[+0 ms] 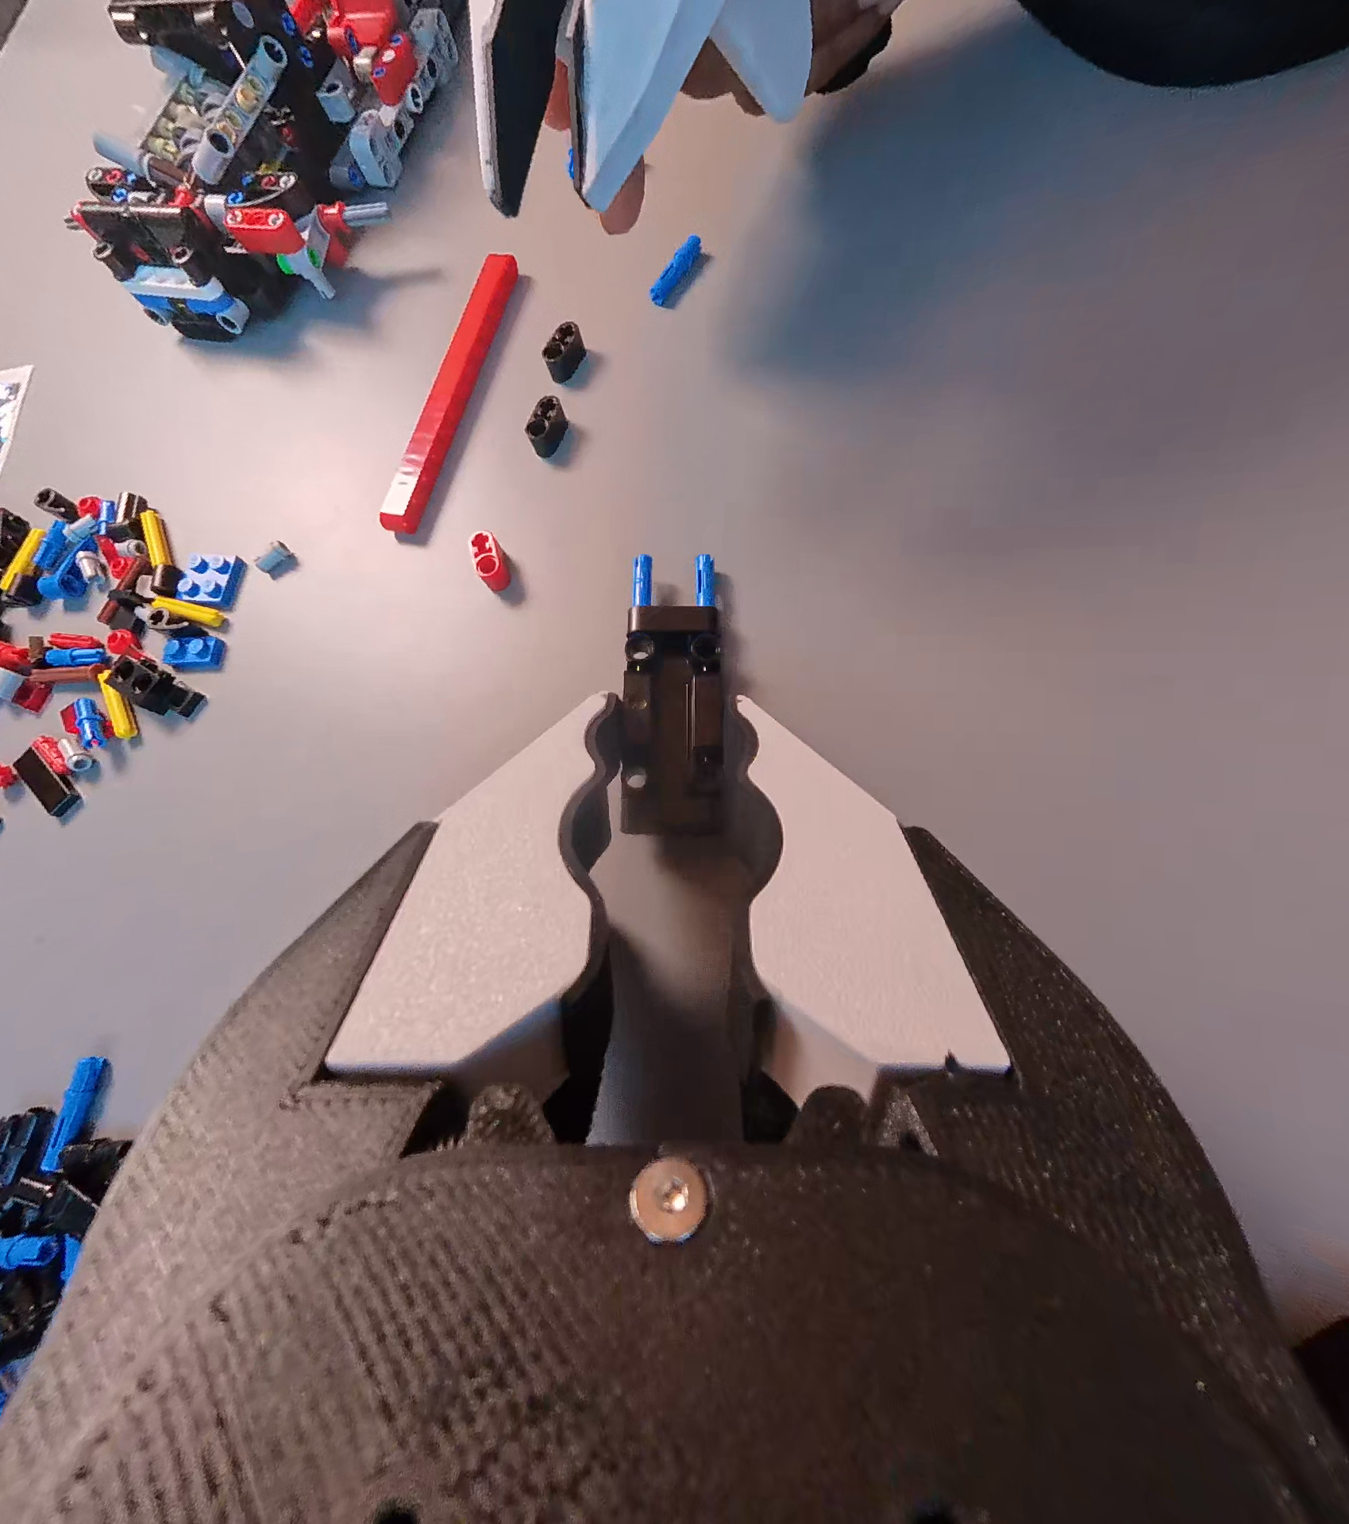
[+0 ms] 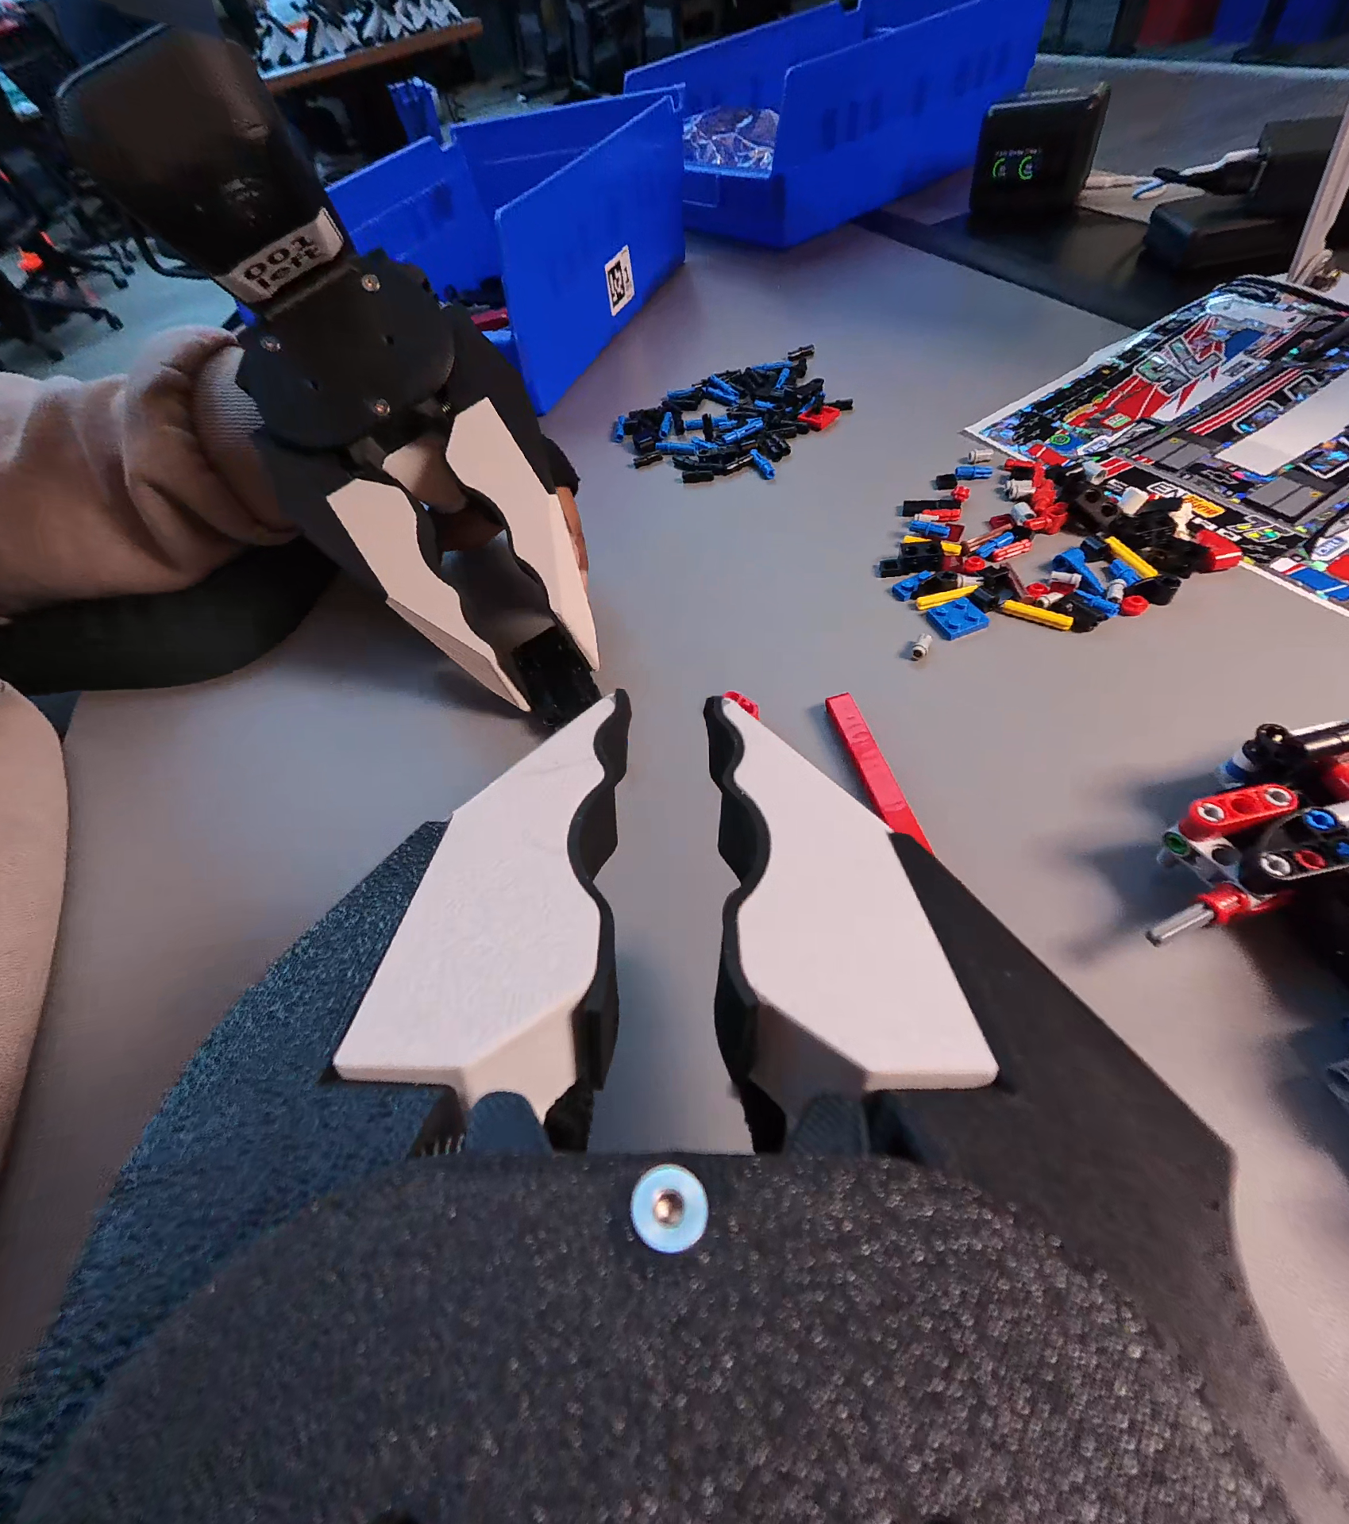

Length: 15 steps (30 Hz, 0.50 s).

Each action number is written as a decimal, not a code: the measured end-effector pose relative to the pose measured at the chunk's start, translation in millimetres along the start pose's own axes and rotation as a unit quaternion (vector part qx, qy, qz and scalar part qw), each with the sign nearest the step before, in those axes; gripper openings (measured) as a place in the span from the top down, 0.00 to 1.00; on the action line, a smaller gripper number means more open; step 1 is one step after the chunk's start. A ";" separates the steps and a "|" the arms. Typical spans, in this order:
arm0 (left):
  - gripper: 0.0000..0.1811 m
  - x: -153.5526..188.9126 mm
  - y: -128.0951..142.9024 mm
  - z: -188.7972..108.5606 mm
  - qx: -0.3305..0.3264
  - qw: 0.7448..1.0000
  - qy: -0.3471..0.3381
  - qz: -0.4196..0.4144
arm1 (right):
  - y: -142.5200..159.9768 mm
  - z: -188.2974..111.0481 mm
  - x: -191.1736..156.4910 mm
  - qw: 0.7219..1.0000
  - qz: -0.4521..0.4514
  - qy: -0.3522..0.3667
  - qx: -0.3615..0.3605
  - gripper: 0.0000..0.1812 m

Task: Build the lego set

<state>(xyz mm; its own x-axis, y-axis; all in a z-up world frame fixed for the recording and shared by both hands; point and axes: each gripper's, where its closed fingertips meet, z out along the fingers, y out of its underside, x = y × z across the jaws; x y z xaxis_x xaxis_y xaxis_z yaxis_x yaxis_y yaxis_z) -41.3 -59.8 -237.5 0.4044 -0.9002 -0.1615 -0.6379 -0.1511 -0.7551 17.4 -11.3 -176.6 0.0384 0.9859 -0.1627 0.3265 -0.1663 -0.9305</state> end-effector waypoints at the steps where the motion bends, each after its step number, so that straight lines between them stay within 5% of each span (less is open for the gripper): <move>1: 0.88 -0.8 1.1 -0.2 -0.002 1.000 -0.002 0.001 | 1.0 -0.3 2.2 1.000 -0.001 0.005 -0.003 0.91; 9: 0.88 -10.6 7.8 -6.2 -0.011 1.000 -0.020 0.004 | 20.4 -16.3 46.9 0.977 -0.097 0.088 -0.168 0.88; 15: 0.88 -9.9 11.1 -9.9 -0.007 1.000 -0.009 0.003 | 47.3 -4.9 70.7 0.938 -0.134 0.059 -0.314 0.85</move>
<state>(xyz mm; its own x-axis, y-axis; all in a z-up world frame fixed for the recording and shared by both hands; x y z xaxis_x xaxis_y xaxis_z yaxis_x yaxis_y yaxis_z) -58.9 -56.6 -238.0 0.4127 -0.8933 -0.1781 -0.6500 -0.1518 -0.7446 40.1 50.6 -230.5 -0.0328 0.9920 0.1220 0.8297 0.0951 -0.5501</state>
